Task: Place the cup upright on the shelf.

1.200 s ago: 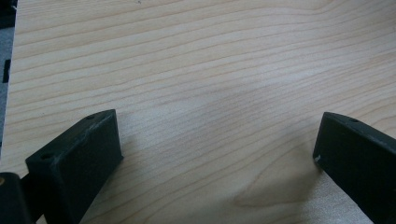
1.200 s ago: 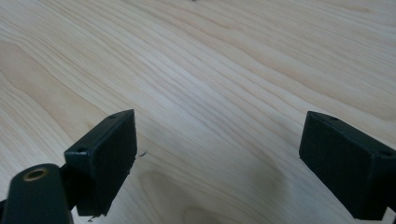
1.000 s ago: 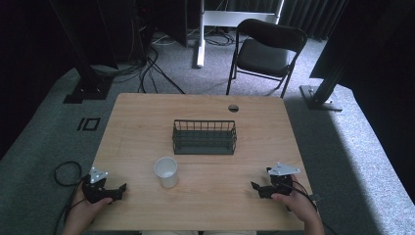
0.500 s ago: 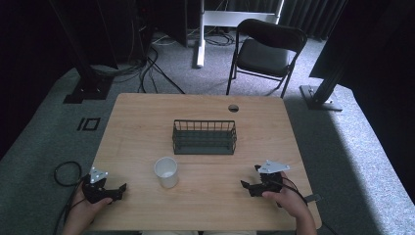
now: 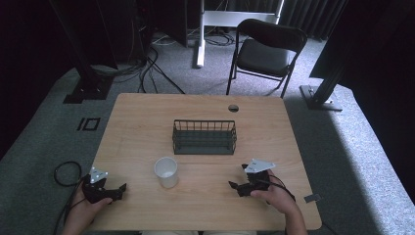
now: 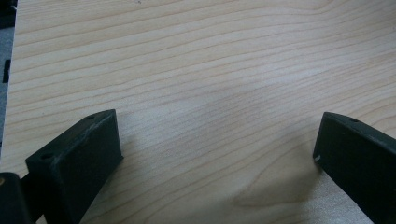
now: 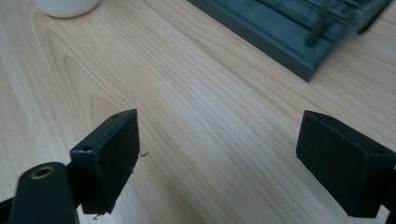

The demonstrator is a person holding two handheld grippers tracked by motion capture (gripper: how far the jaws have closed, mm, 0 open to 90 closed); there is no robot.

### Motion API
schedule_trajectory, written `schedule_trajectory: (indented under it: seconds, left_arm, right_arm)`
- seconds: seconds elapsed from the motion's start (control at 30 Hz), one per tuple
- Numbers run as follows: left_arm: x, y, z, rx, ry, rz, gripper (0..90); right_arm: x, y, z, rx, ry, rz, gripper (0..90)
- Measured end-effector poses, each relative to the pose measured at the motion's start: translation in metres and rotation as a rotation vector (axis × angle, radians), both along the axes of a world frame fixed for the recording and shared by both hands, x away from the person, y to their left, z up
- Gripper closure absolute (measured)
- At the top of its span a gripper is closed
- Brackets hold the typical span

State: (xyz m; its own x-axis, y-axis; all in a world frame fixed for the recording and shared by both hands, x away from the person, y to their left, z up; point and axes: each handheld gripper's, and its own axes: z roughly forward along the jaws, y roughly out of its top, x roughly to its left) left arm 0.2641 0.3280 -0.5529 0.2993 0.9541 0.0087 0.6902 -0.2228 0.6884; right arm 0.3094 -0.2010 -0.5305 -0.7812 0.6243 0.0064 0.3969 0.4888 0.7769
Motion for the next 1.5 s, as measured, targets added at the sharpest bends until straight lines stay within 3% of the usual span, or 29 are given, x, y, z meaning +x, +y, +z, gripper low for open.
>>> schedule_trajectory:
  seconds: [0.63, 1.5]
  left_arm:
    - [0.000, 0.000, 0.000, 0.000, 0.000, 0.000, 1.2]
    - [0.000, 0.000, 0.000, -0.001, -0.001, 0.001, 1.2]
  right_arm:
    - [0.004, 0.055, -0.001, 0.010, -0.012, 0.138, 13.3]
    - [0.009, 0.127, 0.004, 0.071, -0.026, 0.265, 13.2]
